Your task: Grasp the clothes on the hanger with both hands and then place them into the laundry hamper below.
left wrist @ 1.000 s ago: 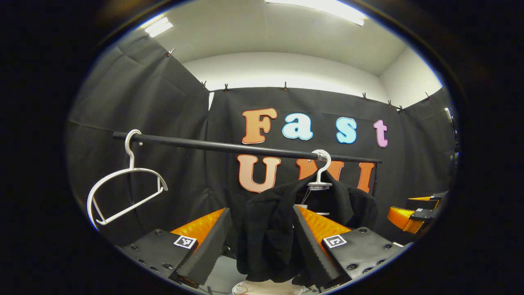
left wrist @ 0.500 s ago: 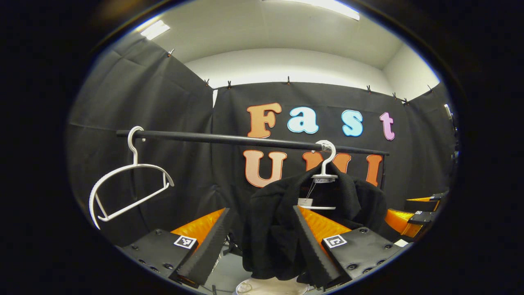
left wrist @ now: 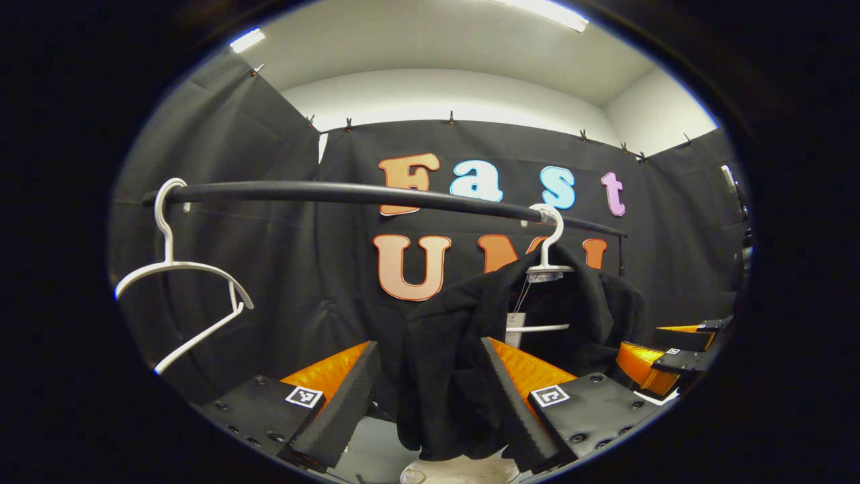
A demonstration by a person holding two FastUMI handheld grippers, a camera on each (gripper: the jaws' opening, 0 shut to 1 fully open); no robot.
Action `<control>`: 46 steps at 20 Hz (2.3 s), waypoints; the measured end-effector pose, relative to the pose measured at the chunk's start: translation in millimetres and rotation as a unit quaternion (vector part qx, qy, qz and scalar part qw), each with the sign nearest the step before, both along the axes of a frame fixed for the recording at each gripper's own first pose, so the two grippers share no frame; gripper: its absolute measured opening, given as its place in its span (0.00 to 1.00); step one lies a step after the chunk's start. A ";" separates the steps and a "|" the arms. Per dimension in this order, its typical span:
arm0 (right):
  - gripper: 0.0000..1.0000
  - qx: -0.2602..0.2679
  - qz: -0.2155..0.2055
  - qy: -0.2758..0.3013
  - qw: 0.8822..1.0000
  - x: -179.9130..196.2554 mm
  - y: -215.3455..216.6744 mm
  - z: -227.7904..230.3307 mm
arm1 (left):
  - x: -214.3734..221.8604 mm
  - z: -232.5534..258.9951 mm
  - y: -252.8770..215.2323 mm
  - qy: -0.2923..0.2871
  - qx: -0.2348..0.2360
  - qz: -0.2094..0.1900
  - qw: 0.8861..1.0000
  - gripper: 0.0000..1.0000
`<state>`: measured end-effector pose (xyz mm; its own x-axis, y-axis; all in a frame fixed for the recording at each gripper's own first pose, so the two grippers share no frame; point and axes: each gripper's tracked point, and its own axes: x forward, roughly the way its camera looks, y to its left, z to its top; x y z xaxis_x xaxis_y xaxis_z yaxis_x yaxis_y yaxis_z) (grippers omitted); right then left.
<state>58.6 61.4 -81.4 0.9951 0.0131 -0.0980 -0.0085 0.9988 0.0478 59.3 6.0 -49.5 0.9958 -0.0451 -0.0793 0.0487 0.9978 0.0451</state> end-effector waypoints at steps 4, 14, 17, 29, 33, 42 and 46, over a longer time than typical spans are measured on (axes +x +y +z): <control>0.93 0.009 -0.013 0.015 1.000 8.2 17.9 -22.1 | 14.3 -10.9 6.3 0.008 -0.003 -0.017 1.000 0.93; 0.87 0.026 -0.013 0.048 0.998 40.4 52.4 -77.5 | 26.3 -46.6 3.1 0.027 -0.018 -0.043 0.999 0.93; 0.87 0.027 -0.025 0.049 0.998 52.1 49.1 -85.3 | 29.2 -60.5 -14.4 0.031 -0.019 -0.064 0.997 0.96; 0.86 0.002 -0.035 0.031 0.999 96.1 18.6 -101.7 | 74.8 -126.6 -56.9 0.066 -0.025 -0.084 0.994 0.93; 0.72 0.007 -0.031 0.028 0.999 104.1 11.7 -103.6 | 94.8 -142.3 -56.4 0.071 -0.028 -0.071 0.995 0.97; 0.10 0.022 -0.003 0.034 0.999 97.9 3.4 -96.9 | 100.6 -147.0 -49.1 0.077 -0.033 -0.068 0.994 0.19; 0.04 -0.002 -0.001 0.039 0.999 78.0 -17.5 -83.3 | 96.4 -138.4 -30.7 0.085 -0.006 -0.057 0.995 0.07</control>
<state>136.6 43.9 -164.7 0.9843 0.0113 -0.1761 -0.0034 0.9990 0.0451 155.7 -24.7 -187.9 0.9566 -0.1594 -0.2439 0.1679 0.9857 0.0141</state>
